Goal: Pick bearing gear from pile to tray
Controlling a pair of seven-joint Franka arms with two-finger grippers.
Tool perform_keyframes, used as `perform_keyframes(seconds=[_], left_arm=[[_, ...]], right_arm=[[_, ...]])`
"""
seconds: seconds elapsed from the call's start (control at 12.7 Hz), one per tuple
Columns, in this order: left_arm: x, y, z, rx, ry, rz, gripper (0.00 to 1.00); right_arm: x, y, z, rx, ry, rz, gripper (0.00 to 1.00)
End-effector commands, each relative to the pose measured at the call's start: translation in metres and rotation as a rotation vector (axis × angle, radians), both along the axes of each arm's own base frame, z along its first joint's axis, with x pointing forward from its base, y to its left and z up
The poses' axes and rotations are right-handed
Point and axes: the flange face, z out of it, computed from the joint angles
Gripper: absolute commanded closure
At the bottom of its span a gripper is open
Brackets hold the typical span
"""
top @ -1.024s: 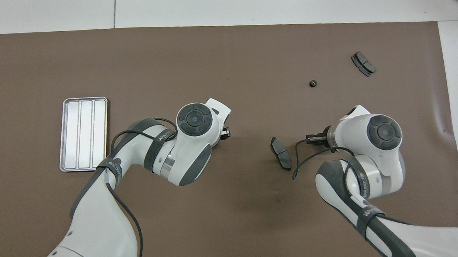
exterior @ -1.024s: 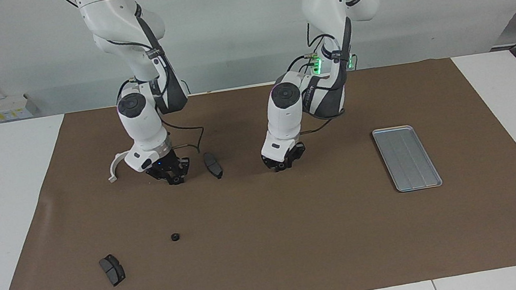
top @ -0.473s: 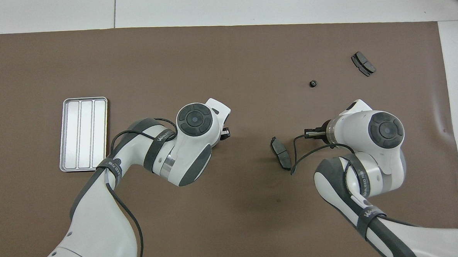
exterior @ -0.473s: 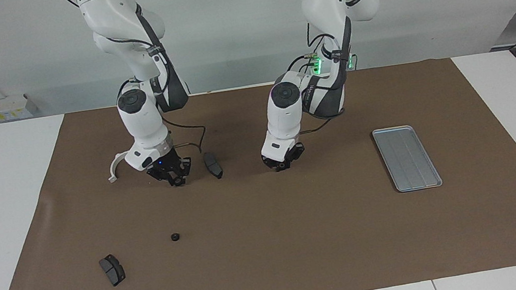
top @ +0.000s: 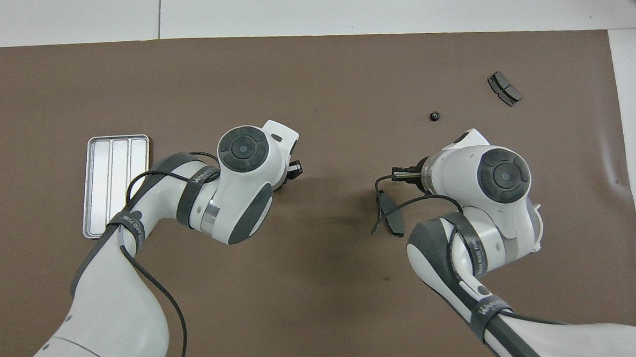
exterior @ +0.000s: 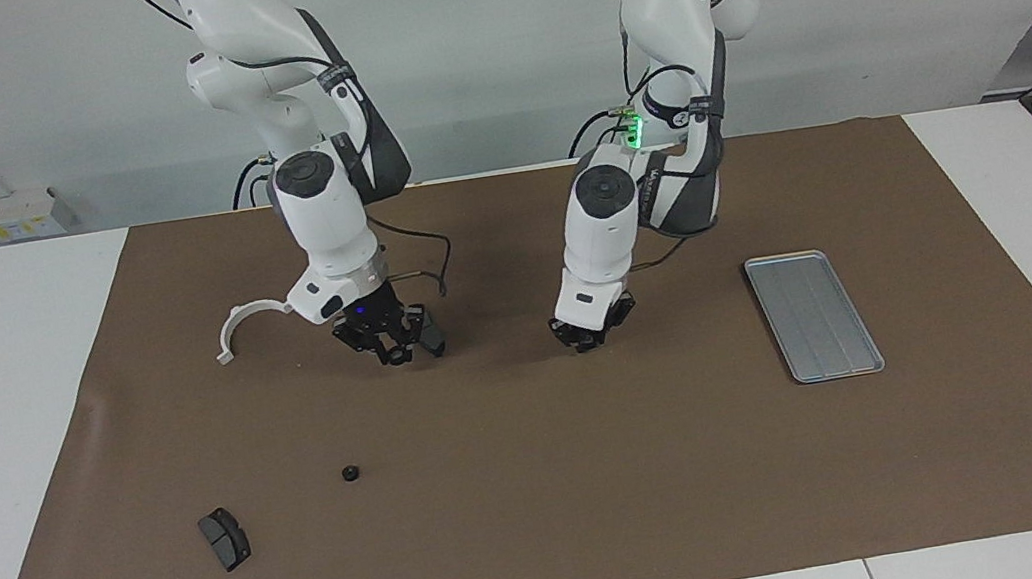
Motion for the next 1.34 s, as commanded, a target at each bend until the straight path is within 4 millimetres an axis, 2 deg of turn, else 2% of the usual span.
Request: perform_keyframes(seconds=[0.0, 0.16, 0.24, 0.39, 0.47, 0.55, 0.87, 0.95, 1.02, 1.1, 1.18, 1.26], left_arm=[[0.021, 0.047, 0.019, 0.018, 0.026, -0.024, 0.9], [0.036, 0.095, 0.034, 0.023, 0.037, -0.065, 0.9], [0.043, 0.126, 0.044, 0.027, 0.051, -0.092, 0.9], [0.048, 0.18, 0.057, 0.031, 0.079, -0.176, 0.9], [0.049, 0.207, 0.061, 0.029, 0.095, -0.215, 0.9], [0.048, 0.236, 0.063, 0.026, 0.106, -0.264, 0.9], [0.032, 0.315, 0.048, 0.006, 0.13, -0.39, 0.88], [0.026, 0.33, 0.042, 0.004, 0.123, -0.415, 0.85], [0.025, 0.334, 0.036, 0.007, 0.106, -0.421, 0.84], [0.025, 0.334, 0.033, 0.01, 0.091, -0.419, 0.8], [0.025, 0.333, 0.03, 0.01, 0.089, -0.421, 0.76], [0.025, 0.334, 0.03, 0.01, 0.089, -0.421, 0.61]], right_arm=[[0.019, 0.046, 0.01, 0.025, 0.02, -0.055, 1.0], [0.013, 0.078, 0.011, 0.036, 0.016, -0.06, 1.0], [0.013, 0.1, 0.012, 0.042, 0.018, -0.067, 1.0], [0.017, 0.141, 0.011, 0.002, 0.015, -0.074, 1.0], [0.023, 0.154, 0.011, -0.02, 0.002, -0.105, 1.0], [0.021, 0.18, 0.002, -0.031, 0.002, -0.109, 1.0], [0.005, 0.239, -0.031, -0.025, 0.017, -0.128, 1.0], [0.005, 0.241, -0.033, -0.03, 0.01, -0.127, 1.0], [0.004, 0.243, -0.032, -0.025, 0.003, -0.125, 0.98], [-0.001, 0.244, -0.037, -0.031, 0.008, -0.122, 0.74], [-0.009, 0.251, -0.04, -0.038, 0.016, -0.108, 0.59], [-0.013, 0.251, -0.045, -0.048, 0.025, -0.106, 0.32]])
